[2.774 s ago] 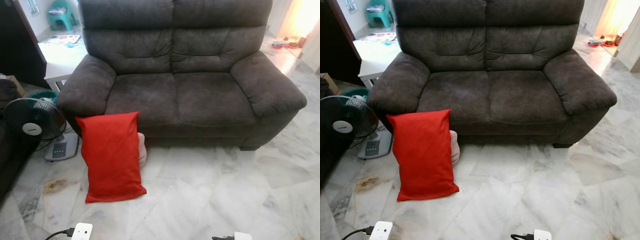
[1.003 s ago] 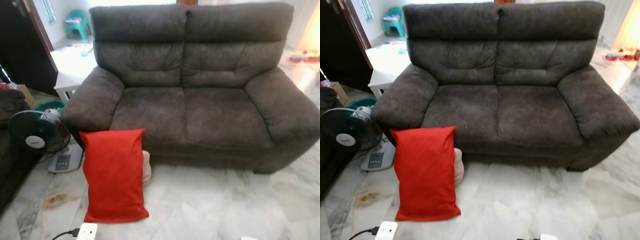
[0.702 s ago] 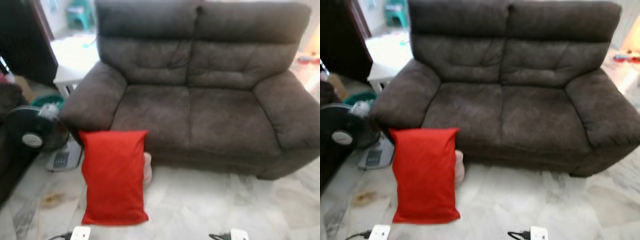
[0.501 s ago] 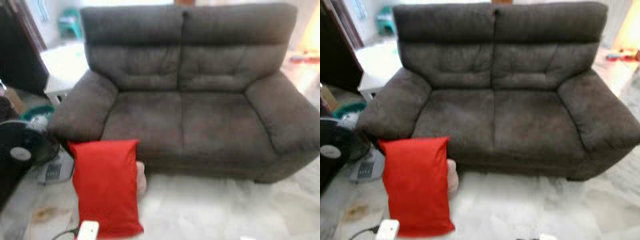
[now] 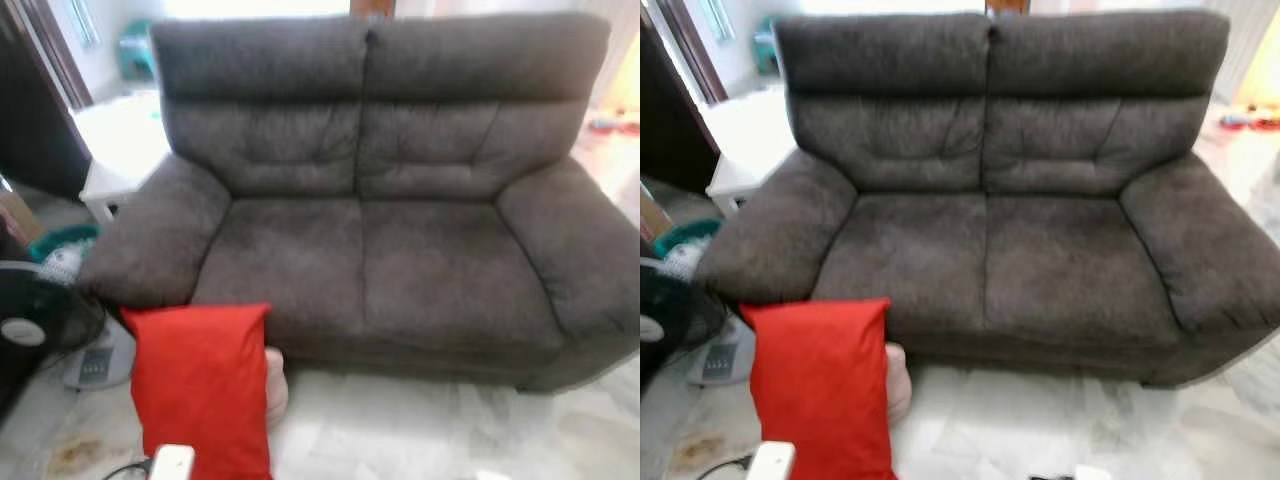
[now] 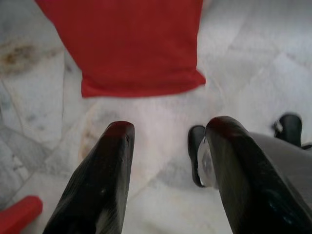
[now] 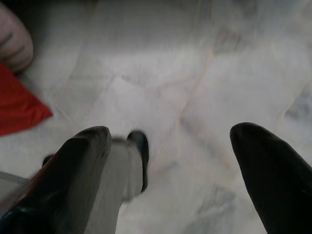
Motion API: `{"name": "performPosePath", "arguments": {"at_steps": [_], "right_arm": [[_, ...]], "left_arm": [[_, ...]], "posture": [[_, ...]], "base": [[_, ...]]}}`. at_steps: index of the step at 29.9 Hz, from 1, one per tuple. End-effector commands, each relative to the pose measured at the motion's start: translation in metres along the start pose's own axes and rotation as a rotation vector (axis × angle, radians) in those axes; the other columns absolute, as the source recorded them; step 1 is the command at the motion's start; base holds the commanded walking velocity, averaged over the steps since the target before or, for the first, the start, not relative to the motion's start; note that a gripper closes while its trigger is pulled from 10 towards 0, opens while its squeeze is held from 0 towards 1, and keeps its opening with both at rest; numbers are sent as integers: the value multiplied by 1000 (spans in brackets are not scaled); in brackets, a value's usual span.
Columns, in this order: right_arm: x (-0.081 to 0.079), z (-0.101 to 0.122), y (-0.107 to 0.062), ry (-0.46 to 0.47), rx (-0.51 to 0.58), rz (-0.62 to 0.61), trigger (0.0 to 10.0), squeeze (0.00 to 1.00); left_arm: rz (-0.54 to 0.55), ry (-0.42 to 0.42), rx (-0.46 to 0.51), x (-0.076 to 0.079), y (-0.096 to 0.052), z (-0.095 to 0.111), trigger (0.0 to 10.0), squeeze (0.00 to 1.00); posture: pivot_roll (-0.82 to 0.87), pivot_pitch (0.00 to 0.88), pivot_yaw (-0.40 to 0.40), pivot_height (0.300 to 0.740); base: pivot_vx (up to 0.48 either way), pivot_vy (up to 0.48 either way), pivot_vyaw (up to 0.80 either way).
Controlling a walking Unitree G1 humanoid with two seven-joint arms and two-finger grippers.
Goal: Move the pillow to the sofa from floor
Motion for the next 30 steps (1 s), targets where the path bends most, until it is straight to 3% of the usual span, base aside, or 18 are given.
{"name": "performPosePath", "arguments": {"at_steps": [1,30], "right_arm": [[-15,2,2,12,6,32,10000,0],[-13,2,2,-2,7,30,10000,0]], "left_arm": [[26,0,-23,-11,-2,-8,10000,0],[22,18,-28,-8,-2,-9,10000,0]], "posture": [[49,0,-3,740],[50,0,-16,740]], "base": [[0,0,0],[0,0,0]]}}
Point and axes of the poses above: a point about 5 cm out from each wrist's last joint towards the gripper, its own y axis pointing out of the wrist towards the gripper, its own z axis along the axis of the wrist's last joint, x = y × z, the point moved 6 cm from there along y, pointing out of the wrist towards the gripper, and after that the axes turned 11 degrees about y, right-handed, at the moved point
